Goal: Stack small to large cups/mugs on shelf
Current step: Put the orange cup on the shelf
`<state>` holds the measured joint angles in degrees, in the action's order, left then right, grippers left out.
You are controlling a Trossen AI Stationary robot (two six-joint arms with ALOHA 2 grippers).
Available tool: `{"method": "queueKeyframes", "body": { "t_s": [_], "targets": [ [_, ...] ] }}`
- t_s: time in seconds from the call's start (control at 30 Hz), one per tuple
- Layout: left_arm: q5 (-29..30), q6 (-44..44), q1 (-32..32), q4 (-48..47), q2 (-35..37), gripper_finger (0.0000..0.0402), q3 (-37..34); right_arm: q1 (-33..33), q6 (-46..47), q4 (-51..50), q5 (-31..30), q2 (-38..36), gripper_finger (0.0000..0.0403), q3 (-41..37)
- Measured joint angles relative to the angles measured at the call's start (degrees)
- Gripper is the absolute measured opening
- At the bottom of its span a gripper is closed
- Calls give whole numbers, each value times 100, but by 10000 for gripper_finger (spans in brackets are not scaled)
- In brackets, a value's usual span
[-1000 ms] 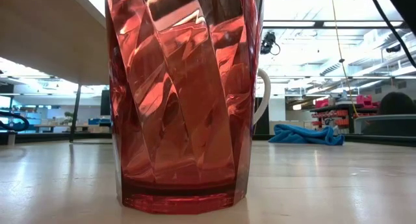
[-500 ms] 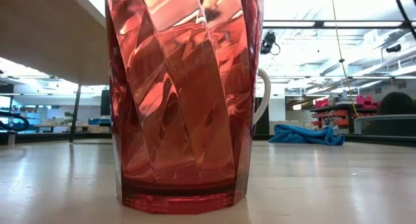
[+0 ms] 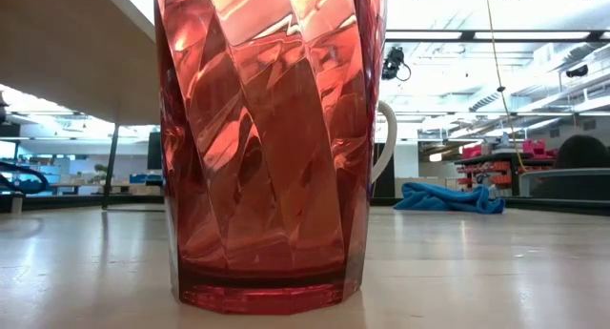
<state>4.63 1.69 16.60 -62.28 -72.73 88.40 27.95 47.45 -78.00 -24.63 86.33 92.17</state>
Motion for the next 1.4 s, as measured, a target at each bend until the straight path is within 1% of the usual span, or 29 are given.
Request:
{"method": "queueKeyframes", "body": {
  "t_s": [0.07,0.13,0.27,0.33,0.47,0.6,0.73,0.93,1.17,1.27,1.33,1.4],
  "targets": [
    [-373,-82,-337,108,0,24,0,296,634,13,-143,-220,83,-511],
    [-580,-202,-690,291,0,27,0,590,1358,44,-255,-417,83,-1012],
    [-632,-409,-1367,618,0,31,2,1149,3128,51,-505,-732,83,-1897],
    [-630,-421,-1680,772,0,31,2,1407,3827,55,-692,-806,83,-2298],
    [-630,-602,-2229,1184,0,25,2,1769,4658,188,-956,-855,83,-3005],
    [-628,-879,-2771,1748,-30,24,7,1885,5237,287,-1010,-855,83,-3536],
    [-628,-857,-3259,2097,-106,30,12,1869,5667,301,-1170,-855,83,-3895],
    [-588,-857,-3687,2028,-380,40,96,1869,5804,416,-1445,-854,83,-4089],
    [-592,-902,-3940,1808,-1182,55,92,1868,5800,639,-1482,-868,83,-4075],
    [-724,-1200,-4000,1786,-1506,67,102,1868,5718,736,-1479,-873,83,-4075],
    [-826,-1418,-4026,1659,-1763,76,260,1870,5617,801,-1479,-873,83,-4075],
    [-851,-1620,-4070,1464,-2051,86,568,1870,5558,900,-1477,-873,83,-4075]
  ]
}}
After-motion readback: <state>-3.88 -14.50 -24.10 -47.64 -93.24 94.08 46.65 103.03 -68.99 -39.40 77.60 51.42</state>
